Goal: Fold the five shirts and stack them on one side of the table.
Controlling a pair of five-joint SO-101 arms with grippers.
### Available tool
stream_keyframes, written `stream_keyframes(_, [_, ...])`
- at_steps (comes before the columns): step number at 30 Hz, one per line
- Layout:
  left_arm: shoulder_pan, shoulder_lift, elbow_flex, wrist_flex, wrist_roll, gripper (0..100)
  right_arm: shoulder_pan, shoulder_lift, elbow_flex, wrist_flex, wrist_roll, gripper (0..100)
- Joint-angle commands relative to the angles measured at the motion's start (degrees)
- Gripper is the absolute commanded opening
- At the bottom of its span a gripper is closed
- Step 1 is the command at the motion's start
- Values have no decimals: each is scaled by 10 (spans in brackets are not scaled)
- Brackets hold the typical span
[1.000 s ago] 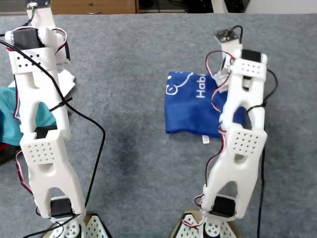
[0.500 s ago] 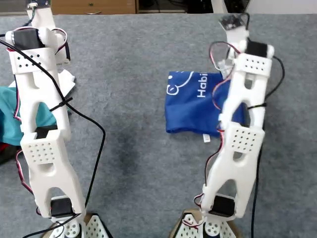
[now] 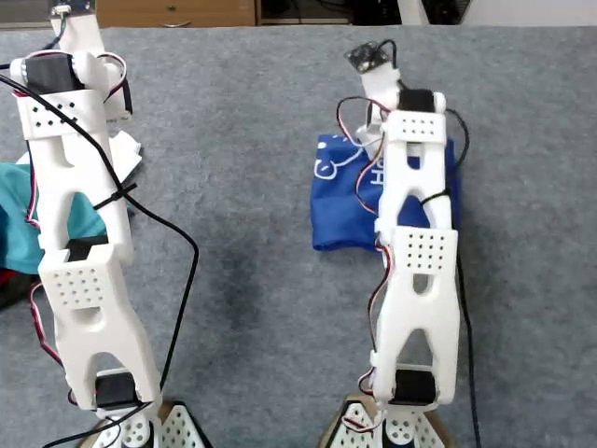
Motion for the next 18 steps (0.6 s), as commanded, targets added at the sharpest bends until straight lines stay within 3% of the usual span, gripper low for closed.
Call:
stream_keyframes(1, [-6, -35, -2, 6, -4, 19, -6, -17, -45, 36, 4, 3])
stream_keyframes(10, [-7, -36, -6, 6, -4, 19, -10, -42, -225, 229, -4, 5])
stream_keyframes(18, [-28, -51, 0, 7, -4, 19, 51, -134, -30, 227, -87, 7])
